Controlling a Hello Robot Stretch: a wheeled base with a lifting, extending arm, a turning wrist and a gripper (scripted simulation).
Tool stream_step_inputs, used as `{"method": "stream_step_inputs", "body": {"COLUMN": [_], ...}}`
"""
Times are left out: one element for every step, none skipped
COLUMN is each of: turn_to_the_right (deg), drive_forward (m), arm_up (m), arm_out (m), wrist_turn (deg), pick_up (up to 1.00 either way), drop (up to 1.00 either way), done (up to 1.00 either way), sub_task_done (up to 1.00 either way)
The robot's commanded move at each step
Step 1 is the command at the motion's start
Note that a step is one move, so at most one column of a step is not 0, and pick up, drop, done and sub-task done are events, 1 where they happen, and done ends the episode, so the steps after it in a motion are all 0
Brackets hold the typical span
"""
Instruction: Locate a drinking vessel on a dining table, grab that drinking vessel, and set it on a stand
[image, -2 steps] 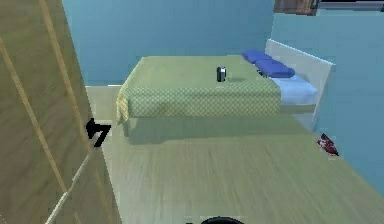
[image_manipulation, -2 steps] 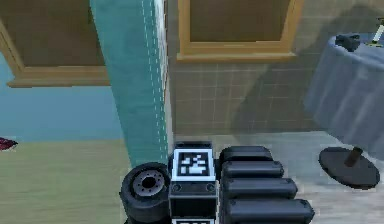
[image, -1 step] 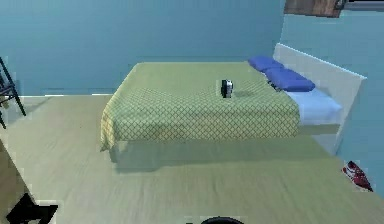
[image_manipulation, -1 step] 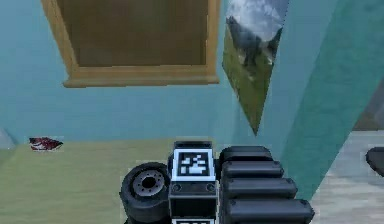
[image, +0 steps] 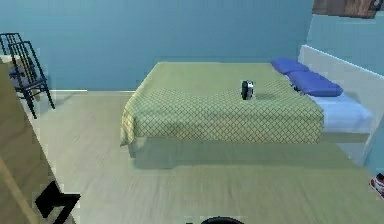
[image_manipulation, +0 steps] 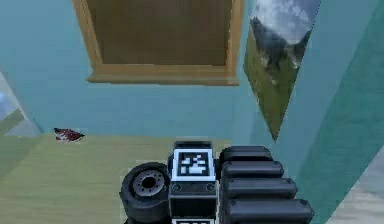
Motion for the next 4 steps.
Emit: {"method": "stream_step_inputs", "body": {"turn_to_the_right": [0.0,45.0,6.0,0.0], "drive_forward": [0.60,0.00,0.00,0.15], "arm_up": [0.00,0.00,0.00,0.00], "arm_out": [0.00,0.00,0.00,0.00], "wrist_turn": [0.0,0.0,0.0,0.0], "pick_up": [0.00,0.00,0.00,0.00], "drop": [0.00,0.00,0.00,0.00], "done": [0.00,0.00,0.00,0.00], "sub_task_done": [0.00,0.00,0.00,0.00]}}
